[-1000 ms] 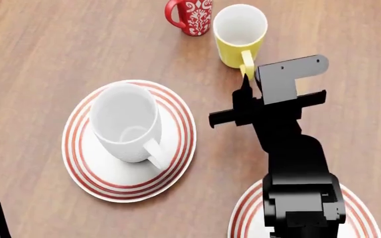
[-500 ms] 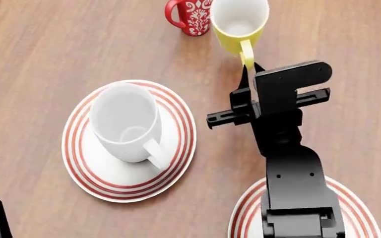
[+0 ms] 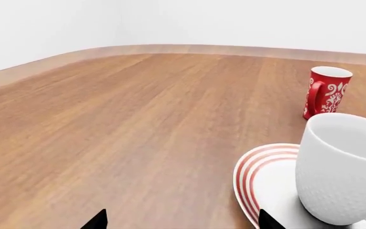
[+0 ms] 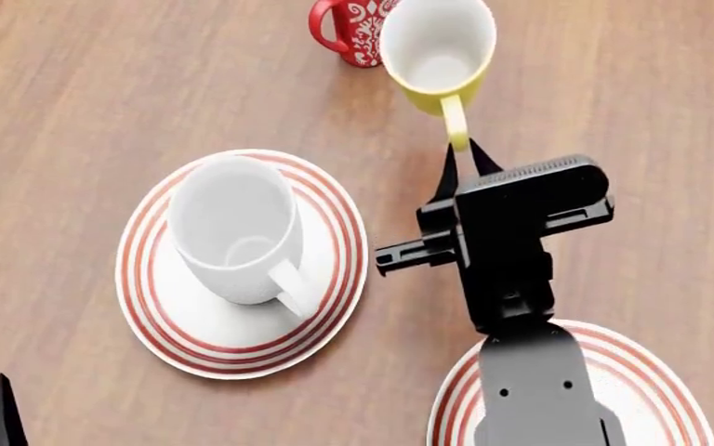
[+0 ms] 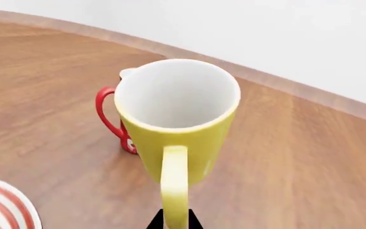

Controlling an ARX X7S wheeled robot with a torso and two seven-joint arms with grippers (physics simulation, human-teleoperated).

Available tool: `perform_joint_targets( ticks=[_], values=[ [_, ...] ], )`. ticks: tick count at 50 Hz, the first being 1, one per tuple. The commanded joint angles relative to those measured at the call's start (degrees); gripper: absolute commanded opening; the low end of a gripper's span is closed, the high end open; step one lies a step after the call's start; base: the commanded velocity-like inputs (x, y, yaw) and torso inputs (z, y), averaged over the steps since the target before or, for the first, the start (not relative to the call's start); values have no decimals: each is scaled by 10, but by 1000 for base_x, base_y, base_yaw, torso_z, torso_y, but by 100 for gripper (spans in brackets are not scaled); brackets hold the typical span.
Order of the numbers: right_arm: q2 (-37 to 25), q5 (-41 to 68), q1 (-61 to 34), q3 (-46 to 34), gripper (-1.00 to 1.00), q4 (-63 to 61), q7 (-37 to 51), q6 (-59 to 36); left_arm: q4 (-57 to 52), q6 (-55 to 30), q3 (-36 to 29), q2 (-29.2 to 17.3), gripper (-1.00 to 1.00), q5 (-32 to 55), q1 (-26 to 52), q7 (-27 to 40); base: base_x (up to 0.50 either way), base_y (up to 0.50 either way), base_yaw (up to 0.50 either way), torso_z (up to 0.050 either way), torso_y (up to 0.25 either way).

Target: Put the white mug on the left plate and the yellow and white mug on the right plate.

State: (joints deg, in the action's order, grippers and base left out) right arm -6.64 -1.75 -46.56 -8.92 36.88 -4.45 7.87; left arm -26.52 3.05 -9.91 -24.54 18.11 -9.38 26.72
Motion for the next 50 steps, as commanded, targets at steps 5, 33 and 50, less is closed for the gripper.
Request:
perform_joint_targets(
  ticks=[5,33,50],
  values=[
    [10,-5,4,14,-100,-2,-5,0,9,11,5,11,100,-7,-2,-16,0,0,0,0,0],
    [-55,73,280,69,-100,-509,-8,-209,0,8,2,8,100,-13,-8,-7,0,0,0,0,1],
    [-70,84,427,72,-100,-674,14,-252,-13,6,-2,8,100,-17,-12,-1,0,0,0,0,0]
  ],
)
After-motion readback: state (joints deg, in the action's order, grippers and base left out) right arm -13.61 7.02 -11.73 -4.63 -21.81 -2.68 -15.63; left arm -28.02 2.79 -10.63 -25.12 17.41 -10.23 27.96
